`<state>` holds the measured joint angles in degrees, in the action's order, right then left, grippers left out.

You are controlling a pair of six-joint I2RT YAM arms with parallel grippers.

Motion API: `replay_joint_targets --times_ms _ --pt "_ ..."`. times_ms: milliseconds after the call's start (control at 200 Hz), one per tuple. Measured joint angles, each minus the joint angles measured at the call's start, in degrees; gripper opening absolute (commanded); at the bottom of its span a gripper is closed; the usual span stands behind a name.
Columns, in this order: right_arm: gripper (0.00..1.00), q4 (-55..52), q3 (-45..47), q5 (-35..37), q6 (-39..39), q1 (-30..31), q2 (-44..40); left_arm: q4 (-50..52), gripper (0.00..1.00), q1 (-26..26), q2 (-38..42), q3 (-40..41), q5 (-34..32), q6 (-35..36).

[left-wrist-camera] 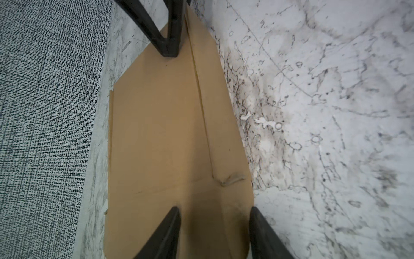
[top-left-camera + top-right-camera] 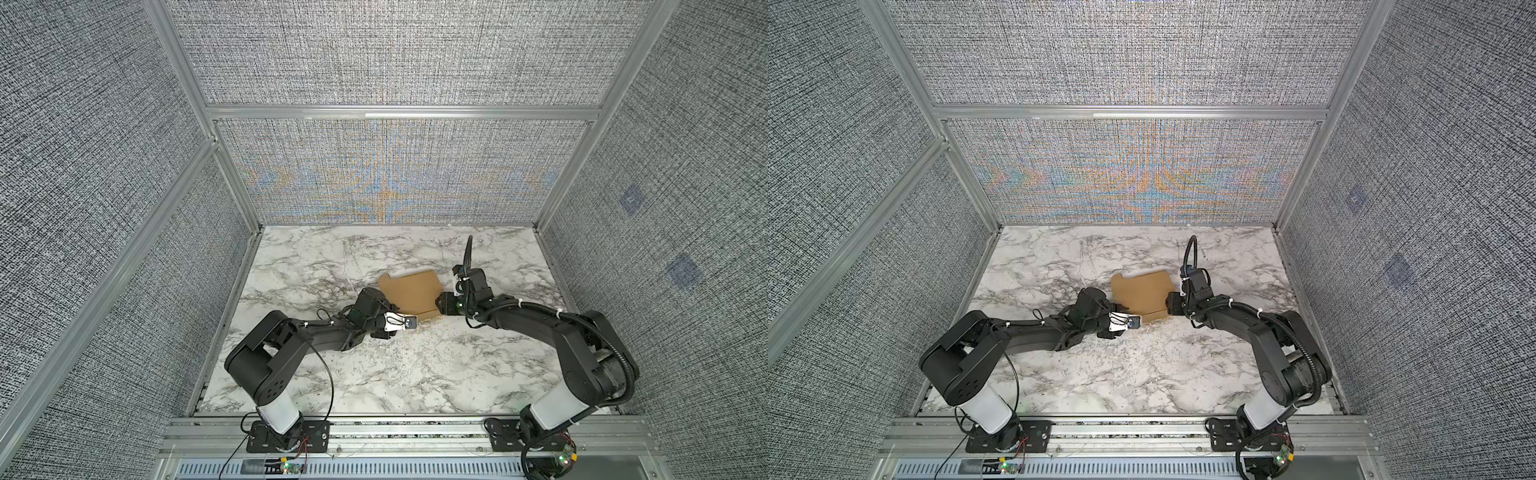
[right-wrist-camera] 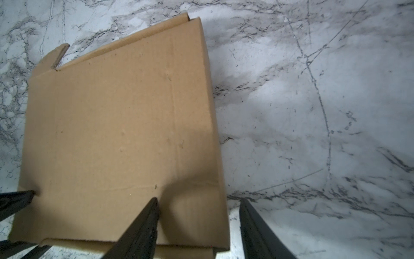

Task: Assemble paper box
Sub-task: Rotate the paper box at the center of the table.

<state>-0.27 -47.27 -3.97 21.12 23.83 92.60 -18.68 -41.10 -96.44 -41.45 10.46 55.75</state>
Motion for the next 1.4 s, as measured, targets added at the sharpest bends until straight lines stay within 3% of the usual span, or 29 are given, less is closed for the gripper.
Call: replay_joint_targets --times_ms 515,900,1075,1090,1110,1125,1400 --pt "0.57 2.14 1.22 -0.94 -0.22 -0.46 -0.20 6.58 0.46 -0.07 1.40 -1.99 -1.75 5.53" --pt "0.57 2.54 1.36 -1.20 -0.22 -0.52 -0.04 5.14 0.43 -0.55 0.04 -1.90 -3.58 6.14" --pt "0.57 3.30 1.70 -1.22 -0.22 -0.57 -0.04 6.86 0.55 -0.72 -0.57 -4.02 -2.51 2.08" --pt "0.57 3.30 1.73 -1.22 -0.22 -0.59 -0.07 6.91 0.63 -0.72 -0.66 -4.31 -2.29 1.57" --pt "0.57 3.32 1.75 -1.22 -0.22 -0.59 -0.11 7.13 0.94 -0.76 -0.74 -4.68 -1.90 0.87" --pt "0.57 3.34 1.79 -1.22 -0.22 -0.59 -0.15 7.32 0.99 -0.76 -0.81 -5.01 -1.46 0.22" --pt "0.57 3.61 1.99 -1.25 -0.26 -0.59 -0.33 9.53 0.99 -0.81 -1.55 -6.75 1.42 -8.96"
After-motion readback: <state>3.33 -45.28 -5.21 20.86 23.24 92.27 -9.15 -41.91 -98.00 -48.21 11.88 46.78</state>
